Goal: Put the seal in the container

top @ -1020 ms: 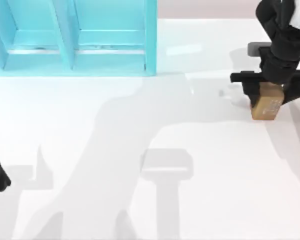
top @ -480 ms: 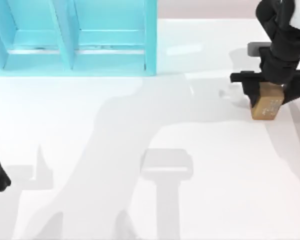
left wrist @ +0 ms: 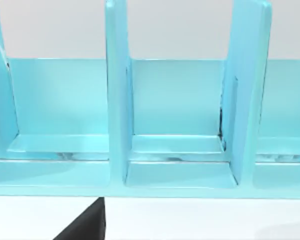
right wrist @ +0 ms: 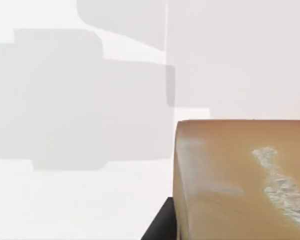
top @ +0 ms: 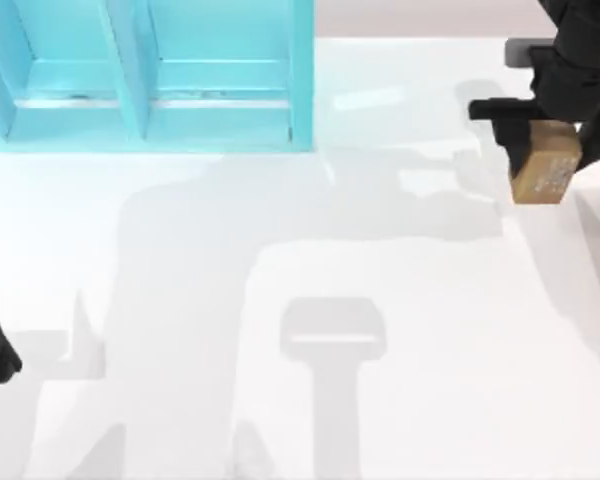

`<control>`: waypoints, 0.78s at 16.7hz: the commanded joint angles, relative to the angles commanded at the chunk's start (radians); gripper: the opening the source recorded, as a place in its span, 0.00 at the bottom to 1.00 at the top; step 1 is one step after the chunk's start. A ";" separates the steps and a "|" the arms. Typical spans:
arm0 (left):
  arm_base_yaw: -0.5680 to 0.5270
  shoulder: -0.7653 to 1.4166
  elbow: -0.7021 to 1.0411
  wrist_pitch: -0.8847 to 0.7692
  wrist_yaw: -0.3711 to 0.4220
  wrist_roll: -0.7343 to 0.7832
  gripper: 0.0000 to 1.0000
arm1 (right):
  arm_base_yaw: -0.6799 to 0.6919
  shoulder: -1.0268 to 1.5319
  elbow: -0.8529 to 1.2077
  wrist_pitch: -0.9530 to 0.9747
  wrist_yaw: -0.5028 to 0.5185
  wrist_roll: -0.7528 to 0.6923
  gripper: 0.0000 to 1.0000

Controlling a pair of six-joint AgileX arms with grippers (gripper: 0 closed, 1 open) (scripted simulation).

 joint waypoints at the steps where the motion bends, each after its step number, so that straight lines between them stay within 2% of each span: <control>1: 0.000 0.000 0.000 0.000 0.000 0.000 1.00 | 0.000 -0.002 0.048 -0.053 0.000 -0.001 0.00; 5: 0.000 0.000 0.000 0.000 0.000 0.000 1.00 | 0.000 -0.010 0.154 -0.163 0.000 -0.004 0.00; 10: 0.000 0.000 0.000 0.000 0.000 0.000 1.00 | 0.000 -0.010 0.151 -0.162 0.000 -0.004 0.00; 13: 0.000 0.000 0.000 0.000 0.000 0.000 1.00 | -0.068 -0.071 0.085 -0.149 0.000 -0.072 0.00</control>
